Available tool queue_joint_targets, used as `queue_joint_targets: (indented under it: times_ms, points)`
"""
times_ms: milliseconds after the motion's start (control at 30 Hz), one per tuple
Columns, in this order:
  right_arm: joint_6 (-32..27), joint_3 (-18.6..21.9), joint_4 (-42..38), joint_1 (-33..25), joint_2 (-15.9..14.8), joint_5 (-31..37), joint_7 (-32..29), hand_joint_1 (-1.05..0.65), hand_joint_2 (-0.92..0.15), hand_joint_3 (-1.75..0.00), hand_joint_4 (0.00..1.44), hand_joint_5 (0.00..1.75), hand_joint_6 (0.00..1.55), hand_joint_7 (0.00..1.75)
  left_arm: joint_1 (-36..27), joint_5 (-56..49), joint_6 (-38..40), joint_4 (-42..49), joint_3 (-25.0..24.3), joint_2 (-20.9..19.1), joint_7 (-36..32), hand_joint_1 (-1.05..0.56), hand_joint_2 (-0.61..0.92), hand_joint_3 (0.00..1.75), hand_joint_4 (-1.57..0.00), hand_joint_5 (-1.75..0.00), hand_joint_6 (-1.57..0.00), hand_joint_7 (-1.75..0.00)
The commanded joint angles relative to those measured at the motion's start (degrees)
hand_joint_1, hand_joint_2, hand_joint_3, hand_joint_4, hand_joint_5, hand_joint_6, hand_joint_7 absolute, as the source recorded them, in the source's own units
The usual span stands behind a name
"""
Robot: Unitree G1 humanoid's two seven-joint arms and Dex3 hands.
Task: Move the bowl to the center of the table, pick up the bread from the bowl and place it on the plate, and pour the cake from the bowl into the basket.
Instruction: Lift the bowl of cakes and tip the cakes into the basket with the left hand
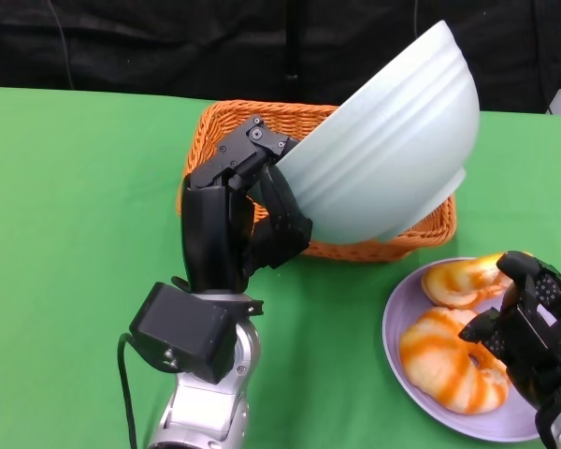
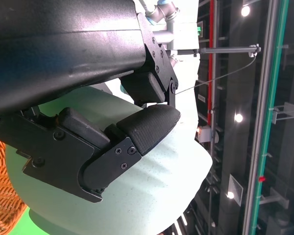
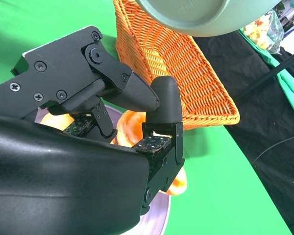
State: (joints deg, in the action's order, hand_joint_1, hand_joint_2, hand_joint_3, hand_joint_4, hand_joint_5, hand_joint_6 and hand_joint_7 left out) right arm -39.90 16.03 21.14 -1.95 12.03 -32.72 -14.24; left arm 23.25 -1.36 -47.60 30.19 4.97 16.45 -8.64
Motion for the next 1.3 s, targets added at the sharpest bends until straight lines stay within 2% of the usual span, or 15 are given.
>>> queue_joint_targets:
  times_ms: [33,267,300,367,567,600,667,733,867,933,1033,1233,1300]
  points:
    - [0.08,0.57,-0.11,0.36,-0.12,-0.66,-0.38,-0.09,-0.8,-0.91,0.83,1.75,0.66,1.67,-0.79,0.34,-0.78,-0.29,0.2,3.03,-0.96,-0.2,0.39,1.38,-0.89,-1.5,-0.93,-1.21]
    - [0.21,0.65,-0.33,0.36,-0.3,-0.74,-0.06,-0.09,-0.81,-0.91,0.83,1.75,0.66,1.67,-0.84,1.37,0.19,-0.42,0.03,3.38,-0.81,-0.2,0.39,1.38,-0.89,-1.5,-0.93,-1.2]
    - [0.35,0.66,-0.55,0.33,-0.55,-0.75,0.36,-0.09,-0.81,-0.91,0.83,1.75,0.66,1.67,-0.92,1.69,1.13,-0.61,-0.16,3.65,-1.14,-0.21,0.45,1.27,-0.9,-1.45,-0.94,-1.13]
    - [0.51,0.67,-0.79,0.31,-0.83,-0.73,0.85,-0.09,-0.81,-0.91,0.84,1.75,0.66,1.67,-1.04,1.91,2.27,-0.93,-0.36,3.92,-1.57,-0.21,0.5,1.19,-0.9,-1.42,-0.95,-1.08]
    - [0.4,0.85,-0.77,0.35,-0.78,-0.77,0.88,-0.09,-0.81,-0.91,0.84,1.75,0.66,1.67,-1.11,0.55,3.14,-1.27,-0.33,3.92,-3.04,-0.2,0.52,1.16,-0.91,-1.4,-0.96,-1.05]
    - [0.3,0.95,-0.72,0.37,-0.74,-0.87,0.77,-0.09,-0.81,-0.91,0.84,1.75,0.66,1.67,-1.06,-0.45,3.37,-1.22,-0.39,3.95,-4.04,-0.23,0.41,1.3,-0.89,-1.45,-0.96,-1.07]
    - [0.1,1.11,-0.66,0.43,-0.7,-0.97,0.54,-0.09,-0.8,-0.91,0.84,1.75,0.66,1.67,-1.26,-0.73,4.84,-1.79,-0.18,4.09,-4.85,-0.24,0.33,1.4,-0.88,-1.48,-0.96,-1.08]
    - [0.1,1.14,-0.7,0.44,-0.78,-0.97,0.61,-0.09,-0.81,-0.92,0.84,1.75,0.67,1.68,-1.73,0.93,6.82,-2.96,0.2,4.43,-4.34,-0.3,0.49,1.16,-0.83,-1.49,-0.91,-1.11]
    - [-0.04,1.26,-0.75,0.51,-0.81,-1.16,0.56,-0.09,-0.81,-0.92,0.84,1.75,0.67,1.68,-1.95,1.13,7.84,-3.71,0.35,4.53,-4.9,-0.29,0.56,1.05,-0.82,-1.49,-0.89,-1.11]
    - [-0.11,1.33,-0.81,0.55,-0.86,-1.25,0.49,-0.08,-0.8,-0.93,0.84,1.75,0.67,1.68,-2.07,2.44,8.63,-4.22,0.41,4.76,-4.12,-0.22,0.48,1.19,-0.85,-1.5,-0.92,-1.1]
    - [-0.12,1.34,-0.84,0.56,-0.91,-1.32,0.44,-0.08,-0.8,-0.93,0.84,1.75,0.67,1.67,-2.19,3.32,9.15,-4.64,0.71,4.67,-3.7,-0.21,0.46,1.23,-0.85,-1.51,-0.92,-1.11]
    - [-0.13,1.34,-0.84,0.56,-0.92,-1.34,0.43,-0.08,-0.8,-0.93,0.84,1.75,0.67,1.67,-2.27,3.57,9.39,-4.88,0.96,4.51,-3.76,-0.2,0.45,1.24,-0.84,-1.52,-0.91,-1.12]
    - [-0.16,1.34,-0.93,0.54,-1.16,-1.44,0.79,-0.08,-0.8,-0.94,0.84,1.75,0.67,1.67,-1.78,3.3,9.28,-4.46,0.37,4.84,-4.96,-0.19,0.47,1.13,-0.89,-1.47,-0.96,-1.09]
